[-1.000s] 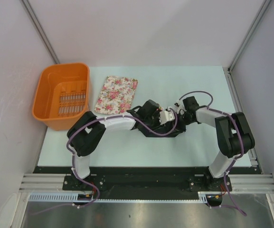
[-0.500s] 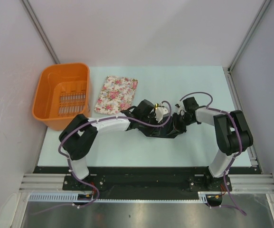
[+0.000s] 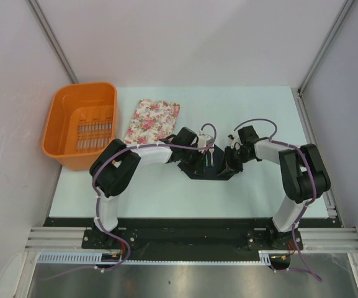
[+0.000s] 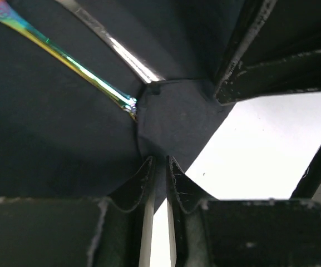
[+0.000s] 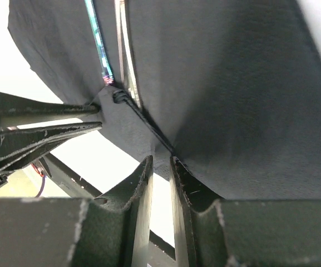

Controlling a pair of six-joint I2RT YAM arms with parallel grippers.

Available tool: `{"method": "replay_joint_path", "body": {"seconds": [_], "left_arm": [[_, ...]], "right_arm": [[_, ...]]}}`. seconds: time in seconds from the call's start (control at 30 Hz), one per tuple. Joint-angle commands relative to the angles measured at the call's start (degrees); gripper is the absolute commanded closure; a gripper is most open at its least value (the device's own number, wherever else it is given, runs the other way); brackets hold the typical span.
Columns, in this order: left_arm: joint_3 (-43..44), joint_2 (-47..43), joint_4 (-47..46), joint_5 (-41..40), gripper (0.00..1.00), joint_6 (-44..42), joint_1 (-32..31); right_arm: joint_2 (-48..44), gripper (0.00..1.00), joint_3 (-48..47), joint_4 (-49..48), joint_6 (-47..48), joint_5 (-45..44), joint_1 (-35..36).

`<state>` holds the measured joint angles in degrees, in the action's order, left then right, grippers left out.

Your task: Place the utensils on the paper napkin and roll it up

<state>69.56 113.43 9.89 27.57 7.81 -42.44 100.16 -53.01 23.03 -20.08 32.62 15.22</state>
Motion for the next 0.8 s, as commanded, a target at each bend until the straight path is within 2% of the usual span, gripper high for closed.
{"method": "replay_joint_path", "body": {"seconds": [0.0, 0.2, 0.43, 0.77], "left_arm": [[2.34, 0.48, -0.40, 3.36, 0.83, 3.08, 0.33], [2.07, 0.92, -0.57, 3.98, 0.83, 4.58, 1.04], [1.72, 1.62, -0.57, 4.16, 0.85, 6.16, 2.00], [2.33, 2.85, 0.57, 3.45, 0.91, 7.04, 2.36]], "right_arm": [[-3.65, 0.77, -2.18, -0.26, 0.13, 1.56, 1.47], [-3.05, 0.77, -1.92, -0.53, 0.39, 0.87, 4.11], [1.70, 0.82, -3.23, 2.11, 1.97, -1.59, 0.95], [1.71, 0.80, -4.29, 6.68, 6.18, -5.55, -0.46]]}}
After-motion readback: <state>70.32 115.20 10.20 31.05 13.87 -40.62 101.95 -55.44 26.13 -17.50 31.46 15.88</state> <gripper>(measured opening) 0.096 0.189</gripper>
